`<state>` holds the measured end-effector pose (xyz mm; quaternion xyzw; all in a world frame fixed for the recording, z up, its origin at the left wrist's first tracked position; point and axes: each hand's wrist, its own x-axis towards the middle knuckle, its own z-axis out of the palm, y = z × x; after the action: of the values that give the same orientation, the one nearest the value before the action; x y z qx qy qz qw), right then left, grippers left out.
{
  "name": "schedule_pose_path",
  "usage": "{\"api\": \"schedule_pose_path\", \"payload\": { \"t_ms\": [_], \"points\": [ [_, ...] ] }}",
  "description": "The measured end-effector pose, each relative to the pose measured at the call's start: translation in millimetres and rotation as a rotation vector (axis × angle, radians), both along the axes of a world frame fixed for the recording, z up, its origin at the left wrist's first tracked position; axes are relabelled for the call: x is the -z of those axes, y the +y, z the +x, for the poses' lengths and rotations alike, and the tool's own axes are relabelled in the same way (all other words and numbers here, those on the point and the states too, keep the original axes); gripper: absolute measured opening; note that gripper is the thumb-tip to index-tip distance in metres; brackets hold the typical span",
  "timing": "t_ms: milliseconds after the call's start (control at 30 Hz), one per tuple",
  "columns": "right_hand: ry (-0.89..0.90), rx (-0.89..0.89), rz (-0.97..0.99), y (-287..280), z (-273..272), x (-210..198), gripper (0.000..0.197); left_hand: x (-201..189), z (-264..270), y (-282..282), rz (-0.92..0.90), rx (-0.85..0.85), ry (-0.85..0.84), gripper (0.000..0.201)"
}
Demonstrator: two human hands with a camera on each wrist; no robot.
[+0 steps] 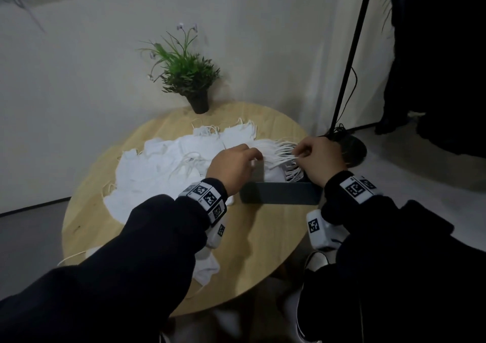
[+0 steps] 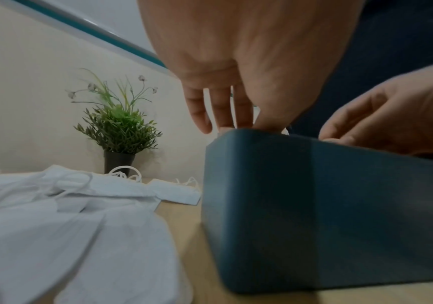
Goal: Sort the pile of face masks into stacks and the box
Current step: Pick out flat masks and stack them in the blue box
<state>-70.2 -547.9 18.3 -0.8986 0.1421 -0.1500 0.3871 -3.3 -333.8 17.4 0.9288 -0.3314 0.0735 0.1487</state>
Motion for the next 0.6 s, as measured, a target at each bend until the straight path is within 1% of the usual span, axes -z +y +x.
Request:
{"api": "schedule_pose_path", "payload": {
  "t_ms": [67,133,200,233,300,367,400,433,467,500,567,600],
  "points": [
    [-0.030,-0.005,-0.005,4.7,1.7,0.6,0.022,2.7,-0.4,4.9,0.007,-0.016,-0.047,0.032],
    [-0.111,-0.015,0.024,15.9,2.6,-3.2,0.019,2.9,1.9,16.3,-0.073,-0.034,0.002,0.035],
    [-0.217,-0.027,0.119,36.3,0.3,-11.8,0.008,1.1,6.1,35.7,-0.186,-0.061,0.065,0.035],
    [-0.233,-0.049,0.187,50.2,-2.4,-18.2,0.002,-0.2,9.9,49.1,-0.225,-0.091,0.078,0.033],
    [-0.181,-0.155,0.369,81.1,-6.6,-25.3,0.010,0.5,20.0,84.2,-0.238,-0.203,0.113,0.024],
    [-0.045,-0.291,0.555,112.0,-6.3,-22.9,0.014,6.3,30.8,125.6,-0.193,-0.371,0.167,0.018],
    [0.040,-0.349,0.596,126.5,-4.4,-17.8,0.015,11.2,33.9,145.4,-0.170,-0.457,0.207,0.015],
    [0.133,-0.401,0.565,141.1,-1.5,-12.0,0.017,16.7,35.0,163.3,-0.147,-0.534,0.255,0.015],
    [0.213,-0.444,0.488,154.3,2.5,-5.0,0.021,23.7,34.1,177.3,-0.122,-0.589,0.313,0.019],
    [0.290,-0.474,0.380,164.6,6.3,3.1,0.029,30.9,31.3,186.3,-0.081,-0.617,0.377,0.028],
    [0.437,-0.484,0.209,186.6,18.3,21.1,0.053,43.3,24.5,198.4,-0.001,-0.607,0.461,0.049],
    [0.489,-0.458,0.169,195.9,23.7,28.8,0.066,48.6,22.4,200.8,0.006,-0.591,0.482,0.056]
  ]
}}
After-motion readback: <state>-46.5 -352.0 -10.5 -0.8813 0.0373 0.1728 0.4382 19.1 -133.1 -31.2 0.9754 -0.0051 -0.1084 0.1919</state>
